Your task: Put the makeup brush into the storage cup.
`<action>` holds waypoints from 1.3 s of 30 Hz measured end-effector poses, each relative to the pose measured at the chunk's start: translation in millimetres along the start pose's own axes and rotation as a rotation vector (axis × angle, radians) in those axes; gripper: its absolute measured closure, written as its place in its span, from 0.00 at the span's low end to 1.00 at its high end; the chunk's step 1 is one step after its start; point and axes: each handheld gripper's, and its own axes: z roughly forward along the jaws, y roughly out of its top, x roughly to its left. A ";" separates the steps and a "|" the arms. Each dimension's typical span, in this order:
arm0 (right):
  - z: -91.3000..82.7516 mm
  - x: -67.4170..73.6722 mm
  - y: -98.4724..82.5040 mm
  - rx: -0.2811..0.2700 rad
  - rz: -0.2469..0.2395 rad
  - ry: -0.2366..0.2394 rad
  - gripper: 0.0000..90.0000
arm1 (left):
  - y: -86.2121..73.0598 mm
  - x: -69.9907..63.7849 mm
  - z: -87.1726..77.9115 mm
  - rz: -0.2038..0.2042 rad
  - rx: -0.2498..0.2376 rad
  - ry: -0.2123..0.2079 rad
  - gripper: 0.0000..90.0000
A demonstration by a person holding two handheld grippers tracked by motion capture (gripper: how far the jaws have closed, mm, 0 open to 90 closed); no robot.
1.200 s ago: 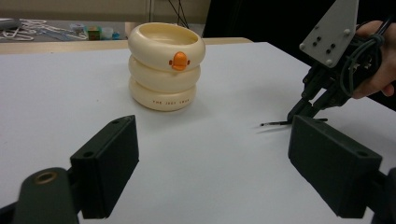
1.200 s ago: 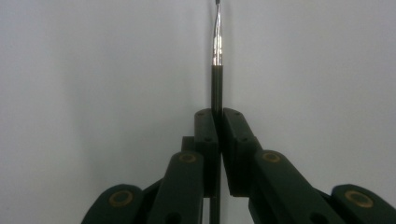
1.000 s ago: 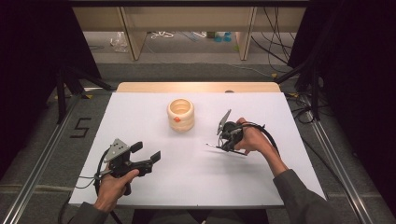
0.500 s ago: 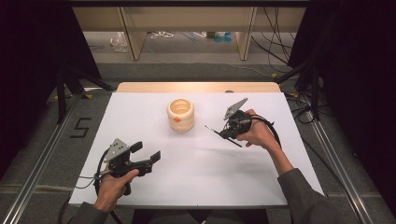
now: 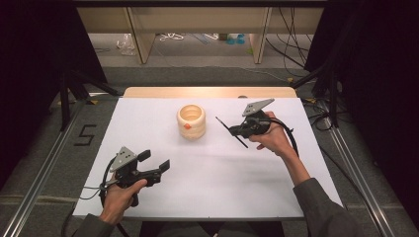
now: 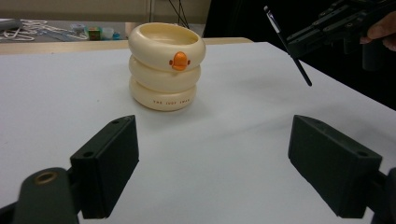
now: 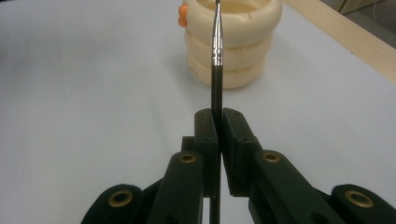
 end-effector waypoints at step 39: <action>15.9 -10.6 35.3 -0.342 0.118 -0.062 0.95 | -0.6 1.2 0.0 -0.003 0.001 0.005 0.17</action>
